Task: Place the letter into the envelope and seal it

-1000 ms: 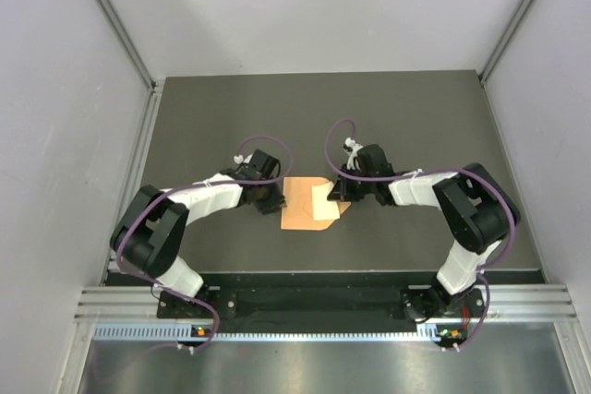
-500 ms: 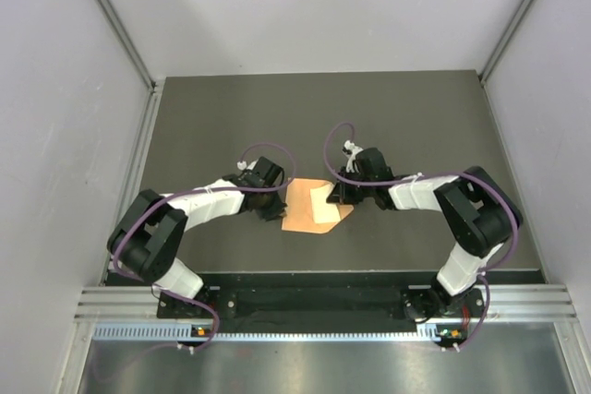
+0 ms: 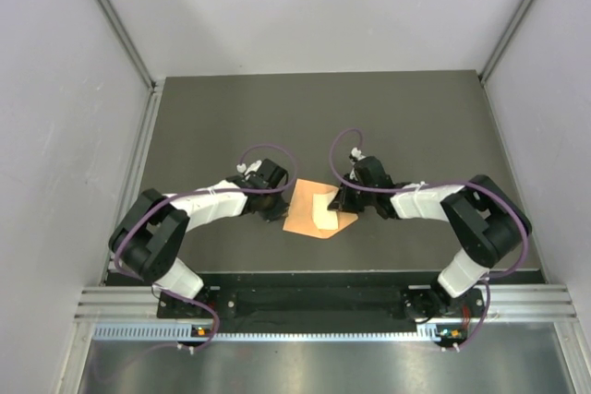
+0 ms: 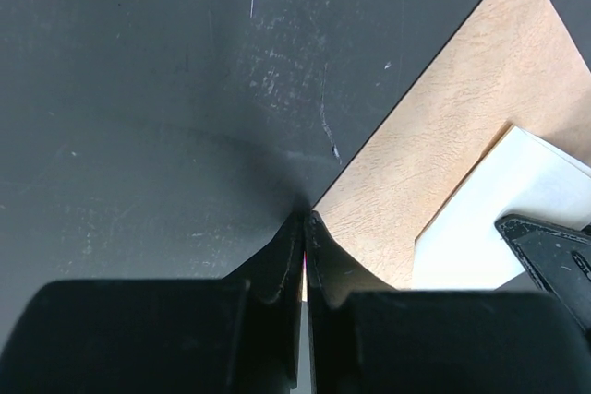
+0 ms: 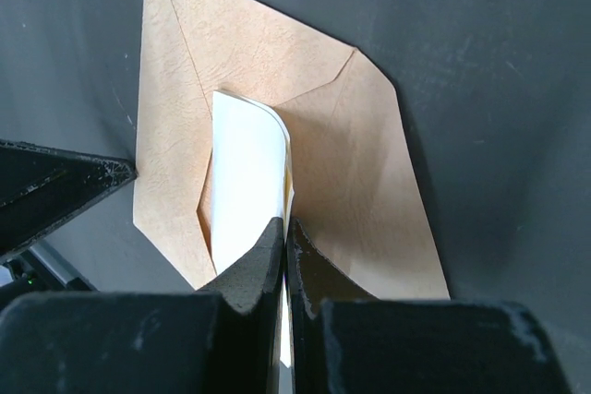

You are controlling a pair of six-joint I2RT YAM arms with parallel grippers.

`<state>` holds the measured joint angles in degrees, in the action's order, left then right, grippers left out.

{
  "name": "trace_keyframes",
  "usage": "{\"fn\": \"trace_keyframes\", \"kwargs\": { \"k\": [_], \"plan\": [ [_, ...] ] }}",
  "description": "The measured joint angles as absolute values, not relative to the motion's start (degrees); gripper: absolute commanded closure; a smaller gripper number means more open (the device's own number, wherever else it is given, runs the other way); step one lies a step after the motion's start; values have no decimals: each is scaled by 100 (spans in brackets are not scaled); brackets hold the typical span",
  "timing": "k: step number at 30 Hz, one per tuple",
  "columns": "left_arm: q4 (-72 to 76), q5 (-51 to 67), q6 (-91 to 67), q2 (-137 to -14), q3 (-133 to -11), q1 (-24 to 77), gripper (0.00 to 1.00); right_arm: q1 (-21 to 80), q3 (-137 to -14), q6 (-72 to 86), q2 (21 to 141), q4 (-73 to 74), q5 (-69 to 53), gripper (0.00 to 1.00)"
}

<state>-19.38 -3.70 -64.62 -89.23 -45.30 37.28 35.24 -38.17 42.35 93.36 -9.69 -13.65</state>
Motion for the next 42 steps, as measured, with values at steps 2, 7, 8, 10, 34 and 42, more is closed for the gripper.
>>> {"fn": "trace_keyframes", "kwargs": {
  "k": [2,7,8,10,34,42],
  "plan": [
    [-1977,-460,-6449,-8899,-4536,3754,91,3527,-3817,4283,9327,-952,-1341,100],
    [-2268,-696,-6305,-8816,-4569,3802,90,3548,-3739,4427,9183,-840,-1164,100],
    [-2303,-707,-6287,-8805,-4569,3813,90,3548,-3710,4477,9148,-832,-1138,100],
    [-2364,-733,-6263,-8796,-4576,3830,90,3548,-3656,4560,9105,-832,-1105,100],
    [-2292,-744,-6471,-8783,-4532,4206,96,3870,-3592,5850,8954,-401,-941,100],
    [-2285,-862,-6637,-8761,-4508,4281,97,3942,-3594,6036,8986,-375,-1111,100]
  ]
}}
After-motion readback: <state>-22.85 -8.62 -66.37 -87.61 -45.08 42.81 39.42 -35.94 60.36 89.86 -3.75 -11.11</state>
